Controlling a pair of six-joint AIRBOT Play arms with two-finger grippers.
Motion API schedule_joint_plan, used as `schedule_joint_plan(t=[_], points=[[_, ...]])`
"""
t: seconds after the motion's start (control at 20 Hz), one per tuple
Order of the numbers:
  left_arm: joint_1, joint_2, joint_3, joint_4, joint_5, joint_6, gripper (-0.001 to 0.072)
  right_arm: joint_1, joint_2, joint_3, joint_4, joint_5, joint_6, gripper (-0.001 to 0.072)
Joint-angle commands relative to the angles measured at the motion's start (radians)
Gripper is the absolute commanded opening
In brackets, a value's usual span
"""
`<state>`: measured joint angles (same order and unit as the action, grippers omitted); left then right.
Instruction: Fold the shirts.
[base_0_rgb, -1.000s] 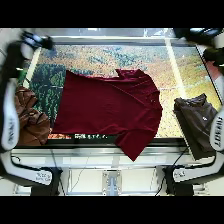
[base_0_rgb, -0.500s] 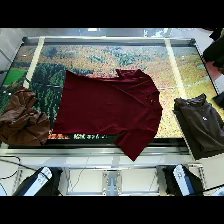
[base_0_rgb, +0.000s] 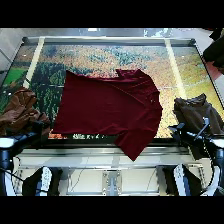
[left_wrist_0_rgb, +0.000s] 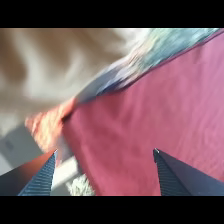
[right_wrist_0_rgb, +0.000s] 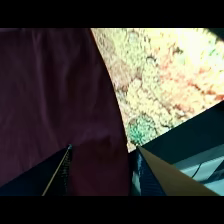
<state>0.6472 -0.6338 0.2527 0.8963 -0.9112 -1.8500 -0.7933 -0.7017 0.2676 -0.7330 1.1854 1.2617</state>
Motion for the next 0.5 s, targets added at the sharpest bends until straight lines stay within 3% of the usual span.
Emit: schedule_joint_plan(t=[0.0, 0.1, 0.2, 0.45], points=[[0.002, 0.005, -0.124, -0.151, 0.068, 0.003, 0.0684, 0.084, -0.102, -0.037, 0.059, -0.02, -0.07, 0.0453], [0.002, -0.001, -0.126, -0.176, 0.129, 0.007, 0.0674, 0.129, -0.135, -0.037, 0.086, -0.069, -0.092, 0.0452], [-0.007, -0.014, -0.126, -0.202, 0.157, 0.033, 0.0603, 0.147, -0.135, -0.036, 0.099, -0.12, -0.094, 0.0451], [-0.114, -0.119, -0.126, -0.232, 0.298, 0.04, 0.0522, 0.147, -0.136, -0.01, 0.103, -0.157, -0.093, 0.0447]])
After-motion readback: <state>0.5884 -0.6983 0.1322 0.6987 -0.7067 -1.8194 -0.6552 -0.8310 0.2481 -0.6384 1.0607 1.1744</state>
